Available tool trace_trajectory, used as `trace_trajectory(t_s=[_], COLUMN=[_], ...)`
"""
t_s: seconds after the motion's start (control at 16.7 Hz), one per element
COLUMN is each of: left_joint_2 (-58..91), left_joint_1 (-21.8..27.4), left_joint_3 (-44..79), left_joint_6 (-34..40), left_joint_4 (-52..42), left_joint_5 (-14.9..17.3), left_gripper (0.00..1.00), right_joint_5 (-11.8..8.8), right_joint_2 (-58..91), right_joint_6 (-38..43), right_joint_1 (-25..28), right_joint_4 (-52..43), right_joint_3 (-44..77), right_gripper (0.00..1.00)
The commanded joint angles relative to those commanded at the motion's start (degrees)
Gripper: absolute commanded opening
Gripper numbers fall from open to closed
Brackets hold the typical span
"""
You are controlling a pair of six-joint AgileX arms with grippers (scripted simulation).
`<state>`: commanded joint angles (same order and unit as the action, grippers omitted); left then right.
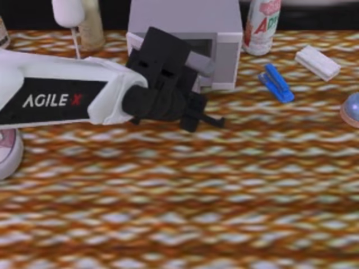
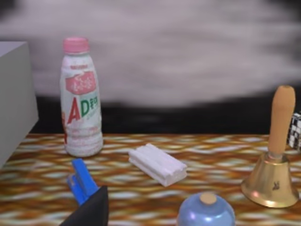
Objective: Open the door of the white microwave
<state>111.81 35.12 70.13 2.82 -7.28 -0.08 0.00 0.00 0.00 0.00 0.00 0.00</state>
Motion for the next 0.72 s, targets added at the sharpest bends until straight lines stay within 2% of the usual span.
trace_trajectory(t_s=[0.18,0.72], left_joint_2=[-0.57,-0.57], left_joint_1=[-0.66,-0.66], left_joint_3=[-0.98,-0.98], left_joint_6=[-1.46,-1.46], left_joint_4=[0.25,0.25], left_joint_5=[0.89,0.89], left_gripper=[0.00,0.00], right_joint_5=[0.00,0.00], right_joint_2=[0.00,0.00], right_joint_6=[0.00,0.00], right_joint_1=[0.00,0.00], right_joint_4=[0.00,0.00], right_joint_3=[0.00,0.00], right_gripper=[1.00,1.00])
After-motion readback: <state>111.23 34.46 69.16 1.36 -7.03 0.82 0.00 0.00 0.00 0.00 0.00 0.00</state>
